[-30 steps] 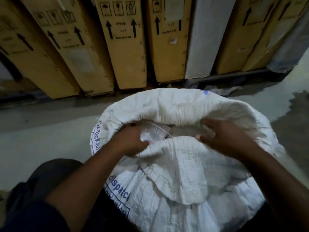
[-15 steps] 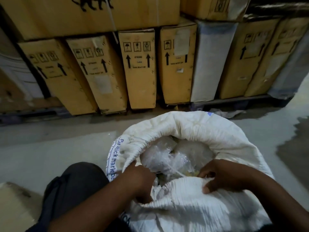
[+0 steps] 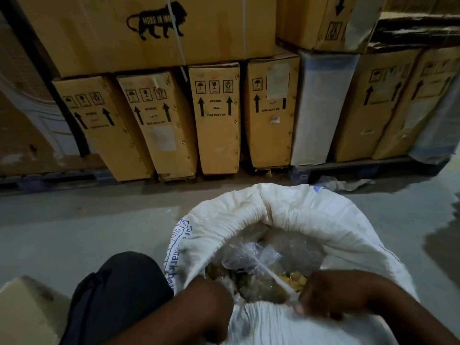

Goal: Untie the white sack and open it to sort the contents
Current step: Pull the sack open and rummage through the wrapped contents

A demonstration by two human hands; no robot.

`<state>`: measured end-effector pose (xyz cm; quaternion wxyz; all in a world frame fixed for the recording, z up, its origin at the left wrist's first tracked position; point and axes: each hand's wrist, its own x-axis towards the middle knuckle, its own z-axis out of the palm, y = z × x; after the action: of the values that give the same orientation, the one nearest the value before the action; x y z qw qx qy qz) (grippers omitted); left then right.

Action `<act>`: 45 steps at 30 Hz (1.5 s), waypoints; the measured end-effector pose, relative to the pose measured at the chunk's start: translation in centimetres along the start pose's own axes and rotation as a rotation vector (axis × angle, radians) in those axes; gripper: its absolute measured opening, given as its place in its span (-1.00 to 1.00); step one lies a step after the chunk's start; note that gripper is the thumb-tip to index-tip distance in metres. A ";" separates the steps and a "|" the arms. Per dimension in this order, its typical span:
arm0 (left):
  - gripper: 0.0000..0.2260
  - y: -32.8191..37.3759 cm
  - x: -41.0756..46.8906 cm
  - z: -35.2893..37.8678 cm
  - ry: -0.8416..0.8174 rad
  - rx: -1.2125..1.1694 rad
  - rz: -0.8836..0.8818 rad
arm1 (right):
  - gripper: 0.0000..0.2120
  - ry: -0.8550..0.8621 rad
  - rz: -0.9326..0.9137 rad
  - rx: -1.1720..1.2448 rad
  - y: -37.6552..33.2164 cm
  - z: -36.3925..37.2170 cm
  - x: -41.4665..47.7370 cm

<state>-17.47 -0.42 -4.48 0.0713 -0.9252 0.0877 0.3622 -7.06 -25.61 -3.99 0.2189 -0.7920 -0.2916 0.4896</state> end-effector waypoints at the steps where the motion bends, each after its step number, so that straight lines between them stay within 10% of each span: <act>1: -0.70 -0.2 0.4 -0.4 0.026 -0.025 0.028 | -0.46 0.103 -0.074 0.117 0.7 -0.3 -0.1; 6: -0.73 -1.4 3.0 -4.1 0.415 -0.452 0.150 | -0.17 0.663 -0.170 0.683 3.3 -2.6 2.1; 10: -0.23 -3.4 7.3 -4.1 0.682 -0.625 0.133 | -0.35 0.913 -0.090 0.349 4.1 -3.6 4.3; 17: 0.15 -9.1 11.2 -3.2 0.798 -0.239 -0.099 | -0.06 1.230 0.025 0.095 5.4 -7.5 3.1; 33: 0.24 -17.4 7.2 -3.9 0.818 -0.078 -0.167 | -0.24 1.338 0.151 0.109 7.2 -8.7 -0.3; 38: 0.17 -14.0 7.3 -3.1 0.787 -0.069 -0.075 | -0.19 1.046 0.215 -0.104 4.9 -5.4 3.5; 45: 0.00 -6.0 3.5 -3.4 0.327 -0.142 0.200 | -0.38 0.626 0.027 -0.124 0.5 -3.6 1.5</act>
<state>-11.40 4.35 -4.02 -0.0458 -0.9612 0.1636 0.2175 -3.15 -25.19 -3.81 0.2426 -0.9199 -0.2287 0.2064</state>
